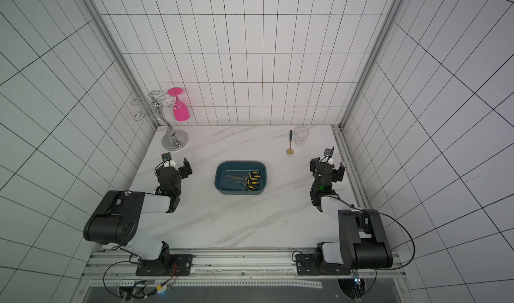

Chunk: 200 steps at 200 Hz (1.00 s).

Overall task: Put the file tool into the storage box
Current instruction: Reset both arms

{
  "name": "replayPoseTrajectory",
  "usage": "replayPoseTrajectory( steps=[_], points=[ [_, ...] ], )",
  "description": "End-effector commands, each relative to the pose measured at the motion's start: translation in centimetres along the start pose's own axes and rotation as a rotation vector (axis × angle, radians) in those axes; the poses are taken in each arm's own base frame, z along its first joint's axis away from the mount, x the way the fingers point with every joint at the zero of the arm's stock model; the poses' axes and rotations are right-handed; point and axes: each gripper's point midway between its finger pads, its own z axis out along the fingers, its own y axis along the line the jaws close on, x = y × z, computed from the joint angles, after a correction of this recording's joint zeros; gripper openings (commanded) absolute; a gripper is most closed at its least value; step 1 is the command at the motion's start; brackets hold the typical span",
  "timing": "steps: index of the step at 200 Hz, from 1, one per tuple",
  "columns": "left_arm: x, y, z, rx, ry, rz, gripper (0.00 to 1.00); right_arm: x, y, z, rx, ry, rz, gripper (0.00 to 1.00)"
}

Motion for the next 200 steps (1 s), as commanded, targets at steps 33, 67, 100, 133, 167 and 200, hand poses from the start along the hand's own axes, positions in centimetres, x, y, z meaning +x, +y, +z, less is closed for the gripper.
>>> replayPoseTrajectory(
  steps=[33, 67, 100, 133, 167, 200],
  points=[
    [0.2, -0.2, 0.3, 0.036, 0.038, -0.017, 0.98, -0.6, 1.5, -0.1, -0.132, -0.014, 0.036, 0.99],
    [0.2, -0.1, 0.3, 0.036, 0.039, -0.017, 0.98, -0.6, 1.3, -0.4, -0.135, -0.028, 0.042, 0.99],
    [0.2, -0.2, 0.3, 0.037, 0.037, -0.018, 0.98, -0.3, 1.4, -0.6, -0.142, -0.010, 0.027, 0.99],
    [0.3, -0.2, 0.3, 0.037, 0.039, -0.016, 0.98, 0.5, 1.7, -0.5, -0.156, 0.046, 0.017, 0.99],
    [0.2, -0.1, 0.3, 0.036, 0.037, -0.018, 0.98, 2.4, 2.0, -0.6, -0.173, 0.076, 0.014, 0.99],
    [0.2, -0.1, 0.3, 0.037, 0.037, -0.018, 0.98, 5.4, 1.4, 0.4, -0.100, 0.047, 0.051, 0.99]
  ],
)
